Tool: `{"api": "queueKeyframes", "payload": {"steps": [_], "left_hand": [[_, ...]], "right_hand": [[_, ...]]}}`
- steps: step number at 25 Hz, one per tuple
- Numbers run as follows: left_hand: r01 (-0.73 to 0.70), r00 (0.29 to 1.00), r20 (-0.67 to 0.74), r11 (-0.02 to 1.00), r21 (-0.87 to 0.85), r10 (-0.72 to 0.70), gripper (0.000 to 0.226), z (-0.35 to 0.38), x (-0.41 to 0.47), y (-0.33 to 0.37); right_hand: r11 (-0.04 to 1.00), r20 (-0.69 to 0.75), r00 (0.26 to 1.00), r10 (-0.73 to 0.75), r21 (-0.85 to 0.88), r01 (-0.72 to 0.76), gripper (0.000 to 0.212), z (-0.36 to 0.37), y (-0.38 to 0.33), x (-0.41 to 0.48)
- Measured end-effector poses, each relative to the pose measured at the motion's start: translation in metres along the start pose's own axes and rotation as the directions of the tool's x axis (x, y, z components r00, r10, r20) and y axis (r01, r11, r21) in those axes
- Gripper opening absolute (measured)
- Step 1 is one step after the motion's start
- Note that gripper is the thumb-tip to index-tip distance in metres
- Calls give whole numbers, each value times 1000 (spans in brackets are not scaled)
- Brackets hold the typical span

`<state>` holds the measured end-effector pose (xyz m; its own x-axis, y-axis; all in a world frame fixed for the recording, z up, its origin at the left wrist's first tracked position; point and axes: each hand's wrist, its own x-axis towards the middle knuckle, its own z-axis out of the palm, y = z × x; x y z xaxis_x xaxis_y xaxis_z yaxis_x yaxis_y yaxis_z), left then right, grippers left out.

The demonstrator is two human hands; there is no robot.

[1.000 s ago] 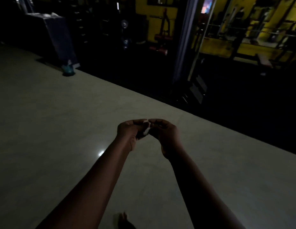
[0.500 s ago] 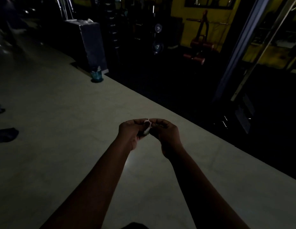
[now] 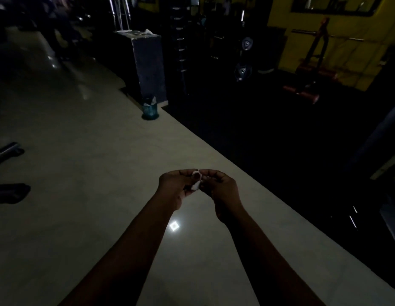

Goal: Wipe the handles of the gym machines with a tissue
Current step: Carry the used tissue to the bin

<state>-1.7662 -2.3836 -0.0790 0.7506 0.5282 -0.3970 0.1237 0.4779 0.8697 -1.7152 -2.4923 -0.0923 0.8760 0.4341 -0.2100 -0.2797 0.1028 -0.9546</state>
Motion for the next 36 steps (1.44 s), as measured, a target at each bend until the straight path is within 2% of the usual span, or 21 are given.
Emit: {"api": "queueKeyframes", "payload": {"steps": [5,10,15,23,30,36], "left_hand": [[-67,995,-82,996,-55,63,11,15,123,58],[-100,983,-164,986,-134,78,18,-11,259,99],[-101,981,-179,986,-134,77,25,-52,408,164],[-81,980,-187,994,-72,66,11,-88,612,305],[-31,978,-206,994,-106,8,9,-127,798,378],[-39,961,-278,991,-127,2,7,-151,969,493]], "right_hand": [[1000,94,996,-5,-14,6,18,35,-34,142],[1000,177,984,28,-10,-27,18,98,-32,279],[999,185,982,40,-4,-40,20,182,-33,424],[997,108,991,75,17,-77,19,309,-71,633],[995,141,985,98,-11,-98,20,401,-62,824],[993,175,978,118,-43,-112,22,506,-99,1010]]}}
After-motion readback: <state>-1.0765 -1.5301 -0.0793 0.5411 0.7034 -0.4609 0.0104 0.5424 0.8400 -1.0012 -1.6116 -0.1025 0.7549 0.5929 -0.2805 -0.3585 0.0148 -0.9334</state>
